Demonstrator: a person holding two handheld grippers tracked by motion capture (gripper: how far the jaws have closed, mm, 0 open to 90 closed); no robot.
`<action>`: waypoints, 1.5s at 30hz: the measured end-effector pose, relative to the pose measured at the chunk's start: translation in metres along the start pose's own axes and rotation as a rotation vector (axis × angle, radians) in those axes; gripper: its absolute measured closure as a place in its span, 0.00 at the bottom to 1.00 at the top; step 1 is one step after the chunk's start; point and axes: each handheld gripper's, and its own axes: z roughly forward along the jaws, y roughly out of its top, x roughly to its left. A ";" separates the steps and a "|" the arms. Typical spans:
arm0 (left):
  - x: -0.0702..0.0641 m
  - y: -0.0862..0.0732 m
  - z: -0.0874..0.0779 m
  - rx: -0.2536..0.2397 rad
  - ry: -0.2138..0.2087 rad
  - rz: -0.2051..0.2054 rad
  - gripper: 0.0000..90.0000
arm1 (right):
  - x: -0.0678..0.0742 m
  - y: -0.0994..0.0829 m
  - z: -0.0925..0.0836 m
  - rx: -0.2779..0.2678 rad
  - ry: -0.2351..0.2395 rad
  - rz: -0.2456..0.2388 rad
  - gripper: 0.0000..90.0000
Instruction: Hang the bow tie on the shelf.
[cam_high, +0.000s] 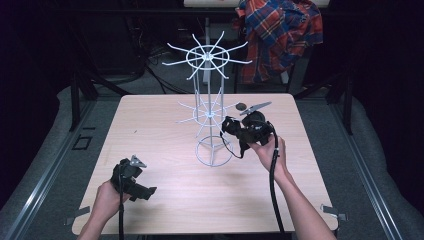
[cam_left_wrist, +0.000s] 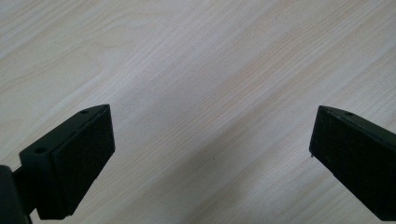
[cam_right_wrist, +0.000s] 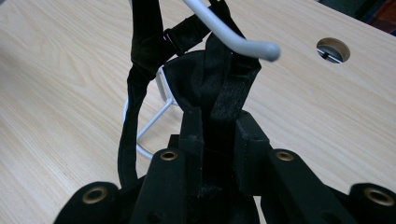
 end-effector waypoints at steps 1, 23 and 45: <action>0.000 0.000 0.000 -0.001 0.001 -0.005 0.00 | 0.000 0.000 0.001 -0.001 0.000 0.004 0.84; 0.001 -0.001 0.000 0.000 0.008 -0.007 0.01 | -0.008 -0.008 0.011 -0.018 0.050 0.083 0.72; -0.001 0.000 -0.001 -0.004 0.009 -0.004 0.00 | -0.012 -0.032 -0.044 0.031 0.043 -0.010 0.23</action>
